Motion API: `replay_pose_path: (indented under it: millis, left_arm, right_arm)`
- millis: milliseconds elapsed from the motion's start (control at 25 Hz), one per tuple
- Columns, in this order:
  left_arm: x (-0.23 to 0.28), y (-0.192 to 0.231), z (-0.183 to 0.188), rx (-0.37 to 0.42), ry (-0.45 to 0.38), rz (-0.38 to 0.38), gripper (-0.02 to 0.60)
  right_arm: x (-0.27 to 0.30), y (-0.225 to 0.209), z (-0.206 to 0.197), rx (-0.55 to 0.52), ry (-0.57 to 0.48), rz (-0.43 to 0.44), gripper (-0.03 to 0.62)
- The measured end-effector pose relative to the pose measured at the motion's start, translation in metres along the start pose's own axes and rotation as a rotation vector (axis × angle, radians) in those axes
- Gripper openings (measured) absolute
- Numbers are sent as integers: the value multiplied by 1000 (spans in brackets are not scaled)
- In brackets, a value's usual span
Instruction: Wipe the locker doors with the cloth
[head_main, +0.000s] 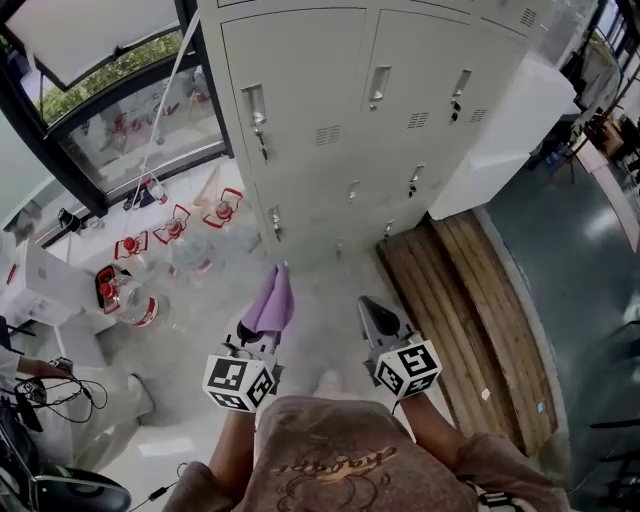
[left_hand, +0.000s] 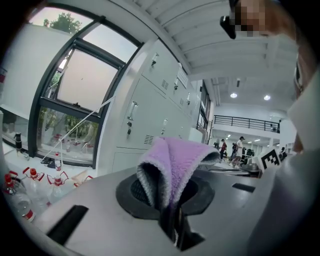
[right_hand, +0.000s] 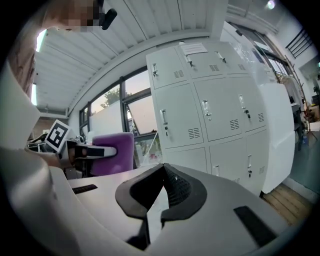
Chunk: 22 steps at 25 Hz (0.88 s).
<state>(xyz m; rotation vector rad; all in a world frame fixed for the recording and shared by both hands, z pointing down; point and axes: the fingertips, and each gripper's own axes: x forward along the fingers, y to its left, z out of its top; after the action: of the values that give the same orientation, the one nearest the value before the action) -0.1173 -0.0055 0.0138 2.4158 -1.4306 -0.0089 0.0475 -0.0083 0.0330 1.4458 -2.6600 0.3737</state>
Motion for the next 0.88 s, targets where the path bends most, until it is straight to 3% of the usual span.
replay_pose_path:
  millis: [280,880]
  left_arm:
    - [31,25,6,1,4,47,38]
    - [104,103,-13,-8,22,1,38]
  right_arm:
    - [44,-13,7,-6,21,55,-3]
    - [146,-44,-6,-14,19,26,-3]
